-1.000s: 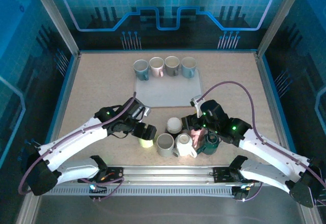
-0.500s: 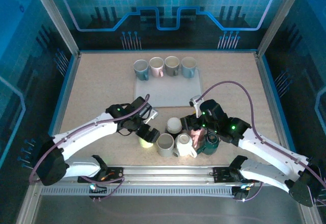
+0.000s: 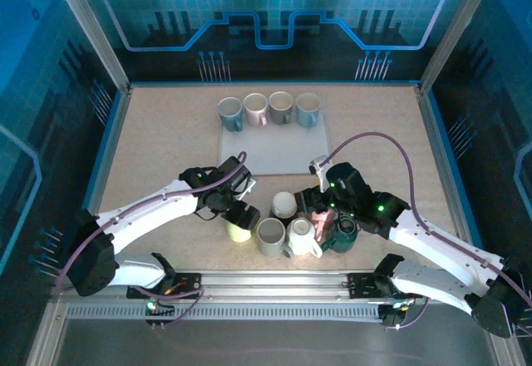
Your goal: Turn the mug right side up
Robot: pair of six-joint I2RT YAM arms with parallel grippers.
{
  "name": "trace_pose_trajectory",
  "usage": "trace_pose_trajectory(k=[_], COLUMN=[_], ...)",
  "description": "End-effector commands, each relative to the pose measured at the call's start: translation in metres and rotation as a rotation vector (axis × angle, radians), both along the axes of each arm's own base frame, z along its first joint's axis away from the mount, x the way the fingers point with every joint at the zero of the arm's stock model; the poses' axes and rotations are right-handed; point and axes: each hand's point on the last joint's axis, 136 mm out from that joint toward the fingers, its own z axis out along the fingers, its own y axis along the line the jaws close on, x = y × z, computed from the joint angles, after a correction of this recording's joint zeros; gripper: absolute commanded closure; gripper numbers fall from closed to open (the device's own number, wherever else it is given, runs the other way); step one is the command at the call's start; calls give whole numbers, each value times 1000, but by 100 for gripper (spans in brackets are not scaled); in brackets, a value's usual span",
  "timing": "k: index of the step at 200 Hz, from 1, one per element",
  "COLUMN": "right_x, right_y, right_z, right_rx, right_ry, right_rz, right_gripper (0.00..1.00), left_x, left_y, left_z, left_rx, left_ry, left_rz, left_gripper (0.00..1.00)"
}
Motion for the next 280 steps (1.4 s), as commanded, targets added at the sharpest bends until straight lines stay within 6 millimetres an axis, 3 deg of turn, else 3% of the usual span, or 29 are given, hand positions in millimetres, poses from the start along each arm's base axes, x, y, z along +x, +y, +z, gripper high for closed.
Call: trace_pose_trajectory(k=[1,33,75,159,194,214,246,280], right_x=[3,3,3,3,3,3,3,4], right_y=[1,2,2,5,4,5,8,10], right_z=[11,10,7,6,6,6,6,9], right_rx=[27,33,35,43,44,49,59,61], right_ry=[-33,-29,-23,-13,-14,-12,-8,-5], right_rz=[3,1,-1,1,0,0,4,11], right_gripper=[31,31,31,31,31,31,31,31], left_x=[-10,-16,-22,-25,-22,-19,-16,-13], left_y=[11,15,17,19,21,20,15,18], left_z=[-11,-10,-5,-17,-14,-7,2,1], left_rx=[44,32,11,43,54,33,-13,-13], left_ry=[76,89,92,128,107,81,55,65], left_rz=[77,108,127,132,131,138,152,219], left_gripper=[17,29,37,22,42,47,47,31])
